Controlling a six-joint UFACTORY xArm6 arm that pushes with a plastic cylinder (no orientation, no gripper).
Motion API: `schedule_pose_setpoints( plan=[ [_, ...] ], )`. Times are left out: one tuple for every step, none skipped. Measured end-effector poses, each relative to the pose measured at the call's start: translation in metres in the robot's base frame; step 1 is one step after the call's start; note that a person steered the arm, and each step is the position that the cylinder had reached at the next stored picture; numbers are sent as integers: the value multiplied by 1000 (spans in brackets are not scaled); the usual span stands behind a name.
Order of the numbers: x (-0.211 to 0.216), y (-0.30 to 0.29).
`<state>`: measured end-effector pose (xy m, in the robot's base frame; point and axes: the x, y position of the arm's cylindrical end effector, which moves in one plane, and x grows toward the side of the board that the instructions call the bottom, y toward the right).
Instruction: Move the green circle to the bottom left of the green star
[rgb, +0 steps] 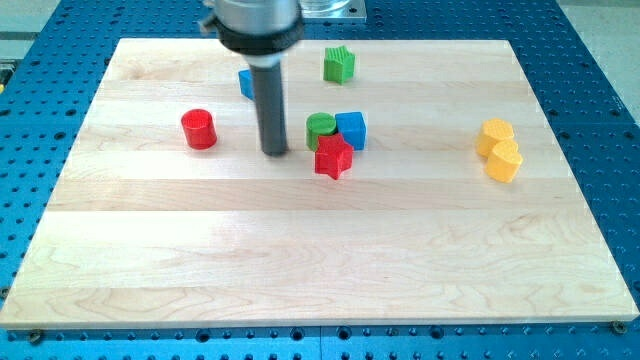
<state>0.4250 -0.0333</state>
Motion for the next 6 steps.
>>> schedule_pose_setpoints(
  plan=[
    [4, 22],
    [-4, 41],
    [-49, 27],
    [-67, 15],
    [-102, 28],
    [-115, 34]
  ],
)
